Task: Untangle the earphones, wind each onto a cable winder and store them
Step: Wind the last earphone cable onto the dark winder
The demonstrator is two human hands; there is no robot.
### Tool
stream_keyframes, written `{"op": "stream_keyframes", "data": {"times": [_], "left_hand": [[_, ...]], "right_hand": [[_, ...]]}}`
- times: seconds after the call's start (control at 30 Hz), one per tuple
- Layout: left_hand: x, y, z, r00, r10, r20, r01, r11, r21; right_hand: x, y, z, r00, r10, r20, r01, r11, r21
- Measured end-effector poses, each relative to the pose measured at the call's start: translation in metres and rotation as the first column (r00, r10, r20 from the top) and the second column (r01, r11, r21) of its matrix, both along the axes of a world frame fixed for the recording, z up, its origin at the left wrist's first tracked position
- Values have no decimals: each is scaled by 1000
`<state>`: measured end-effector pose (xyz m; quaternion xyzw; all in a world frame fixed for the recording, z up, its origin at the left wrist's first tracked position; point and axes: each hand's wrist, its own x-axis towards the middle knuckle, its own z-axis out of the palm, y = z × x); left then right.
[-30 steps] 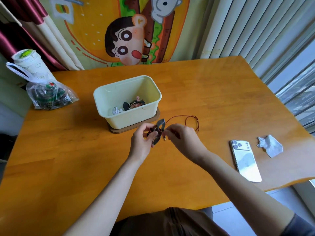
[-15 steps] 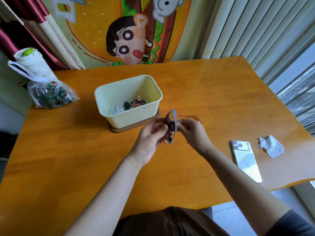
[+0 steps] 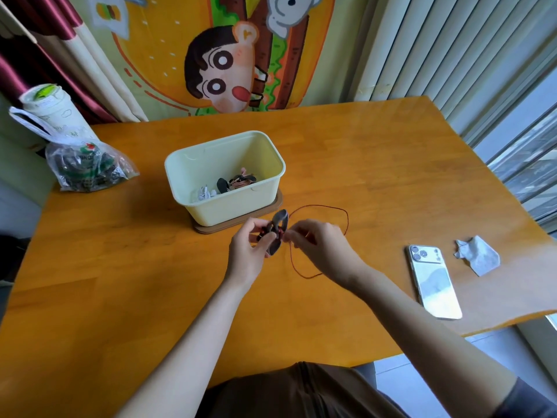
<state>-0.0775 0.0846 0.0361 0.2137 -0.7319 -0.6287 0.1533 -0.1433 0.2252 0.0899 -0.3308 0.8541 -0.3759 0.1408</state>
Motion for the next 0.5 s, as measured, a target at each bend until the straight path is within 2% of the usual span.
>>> {"op": "stream_keyframes", "data": {"times": [0.17,0.27,0.37,0.5], "left_hand": [[3,3,0,975,-207,79,201,976,87],[7,9,7,960,-278,23,259,918,301],[7,16,19,961,-258,-103,272,799,536],[-3,18,35,979,-125,-163,204,688,696]], "right_hand": [[-33,11,9,995,-79,-61,83,994,72],[-41,14,7,993,-104,-57,108,992,70],[-39,13,1,992,-125,23,124,992,33],[-22,4,-10,975,-141,171,164,978,-132]]}}
